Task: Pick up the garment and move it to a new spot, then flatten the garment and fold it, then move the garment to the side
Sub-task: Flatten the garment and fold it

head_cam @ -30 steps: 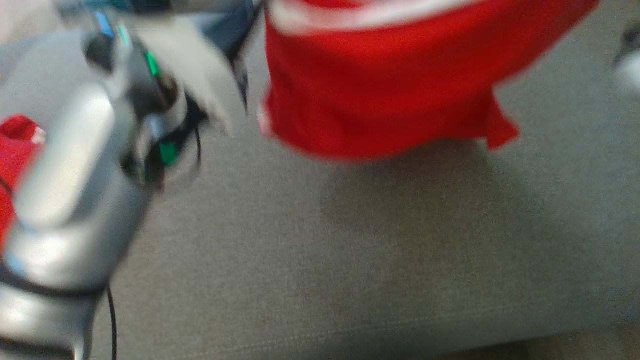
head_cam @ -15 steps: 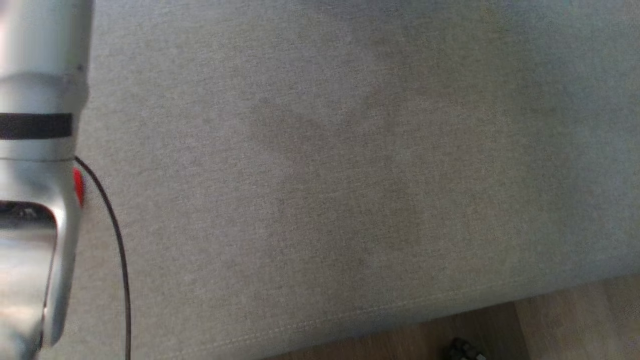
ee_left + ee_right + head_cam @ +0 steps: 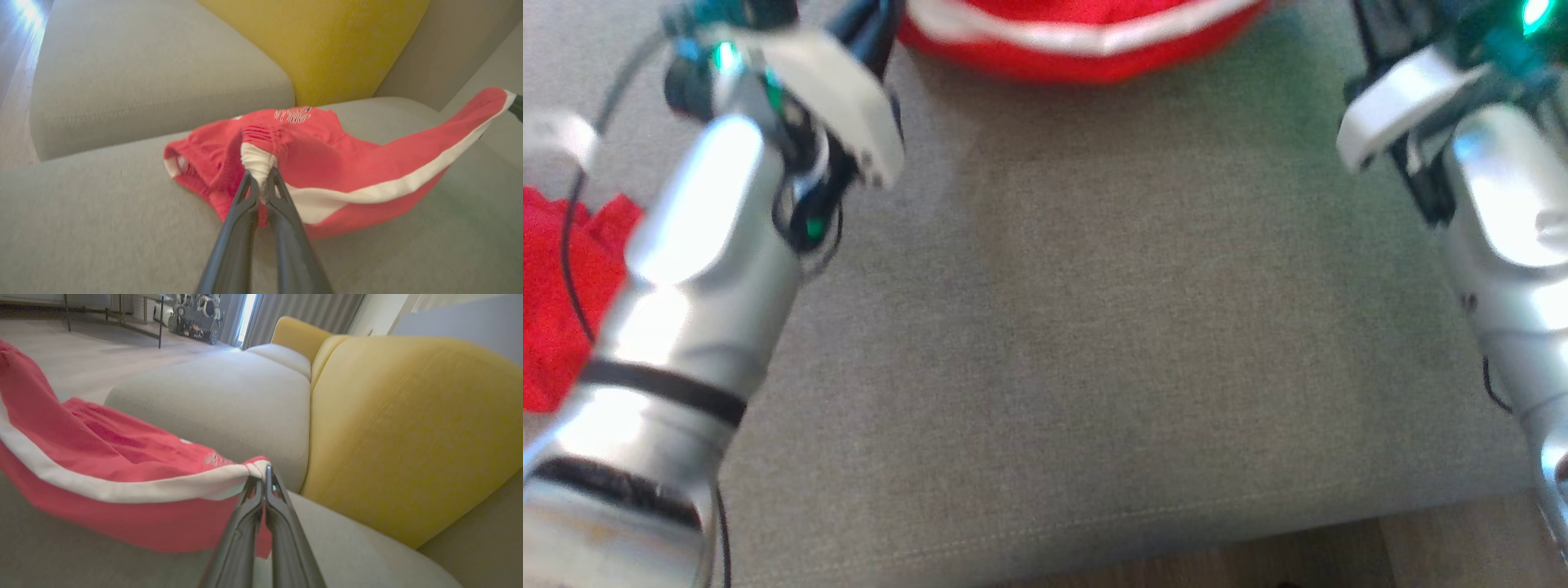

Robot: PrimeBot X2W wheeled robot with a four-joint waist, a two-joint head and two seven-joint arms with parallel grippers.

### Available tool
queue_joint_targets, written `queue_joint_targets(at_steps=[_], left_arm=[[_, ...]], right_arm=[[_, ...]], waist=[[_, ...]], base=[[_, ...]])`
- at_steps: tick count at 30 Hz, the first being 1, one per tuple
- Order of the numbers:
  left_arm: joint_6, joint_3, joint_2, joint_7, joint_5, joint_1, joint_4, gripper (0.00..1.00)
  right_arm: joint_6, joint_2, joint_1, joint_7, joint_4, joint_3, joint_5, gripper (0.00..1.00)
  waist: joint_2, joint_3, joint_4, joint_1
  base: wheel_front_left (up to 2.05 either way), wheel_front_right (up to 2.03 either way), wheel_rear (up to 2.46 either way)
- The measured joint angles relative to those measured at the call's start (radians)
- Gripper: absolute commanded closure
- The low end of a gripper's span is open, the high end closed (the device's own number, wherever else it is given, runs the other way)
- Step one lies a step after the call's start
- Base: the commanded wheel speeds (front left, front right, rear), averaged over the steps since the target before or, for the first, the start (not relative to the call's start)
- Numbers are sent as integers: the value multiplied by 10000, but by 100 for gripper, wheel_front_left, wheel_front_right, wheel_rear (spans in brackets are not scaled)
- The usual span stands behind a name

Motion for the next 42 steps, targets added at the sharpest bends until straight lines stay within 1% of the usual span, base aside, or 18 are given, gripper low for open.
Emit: queue_joint_targets(at_steps=[2, 8, 12, 15, 17, 22, 24, 25, 28, 32, 36, 38, 42], left_arm=[[0, -194, 81, -42, -8, 493, 102, 100], [-2, -1246, 372, -67, -219, 1781, -54, 100], [-4, -2067, 552, 33, -318, 2424, -303, 100], [-65, -2447, 715, 2, -290, 2820, -481, 100], [-63, -2614, 765, -79, -301, 3077, -558, 100], [-73, -2807, 798, -274, -334, 3614, -884, 100], [-63, -2847, 865, -347, -339, 3805, -1016, 100], [-63, -2847, 865, -347, -339, 3805, -1016, 100], [-56, -2880, 991, -364, -454, 4199, -1246, 100], [21, -2924, 1051, -360, -614, 4739, -1726, 100], [196, -2957, 1266, -234, -725, 5167, -2334, 100], [288, -2970, 1386, -36, -888, 5471, -2736, 100], [451, -3246, 1762, 449, -955, 6124, -3655, 100]], right_arm=[[0, -178, 176, 2, 305, 621, 384, 100], [0, -949, 610, 105, 807, 2115, 1476, 100], [0, -1396, 970, 623, 759, 3242, 2313, 100], [0, -1847, 1453, 1254, 134, 4182, 3574, 100], [0, -2406, 1667, 1672, -418, 4874, 4172, 100], [0, -3866, 1942, 2932, -1946, 6197, 5956, 100], [0, -4288, 2089, 3465, -2614, 6546, 6719, 100], [0, -4288, 2089, 3465, -2614, 6546, 6719, 100], [0, -4926, 2275, 4065, -3476, 7020, 7549, 100], [0, -5800, 2481, 4790, -4439, 7417, 8259, 100], [0, -6554, 2694, 4989, -5411, 7597, 8757, 100], [0, -6878, 2902, 5062, -5827, 7611, 9089, 100], [0, -7555, 3295, 5402, -6489, 7664, 9398, 100]], waist=[[0, -161, 57, 0], [0, -786, 256, 0], [0, -1217, 424, 0], [0, -1557, 527, -1], [0, -1764, 567, 0], [0, -2210, 608, -1], [0, -2371, 594, -1], [0, -2371, 594, -1], [1, -2601, 547, -1], [1, -2841, 471, -1], [1, -3065, 427, -1], [1, -3174, 401, -1], [1, -3237, 325, -1]], base=[[0, 0, 0], [0, 0, 0], [0, 0, 0], [0, 0, 0], [0, 0, 0], [0, 0, 0], [0, 0, 0], [0, 0, 0], [0, 0, 0], [0, 0, 0], [0, 0, 0], [0, 0, 0], [0, 0, 0]])
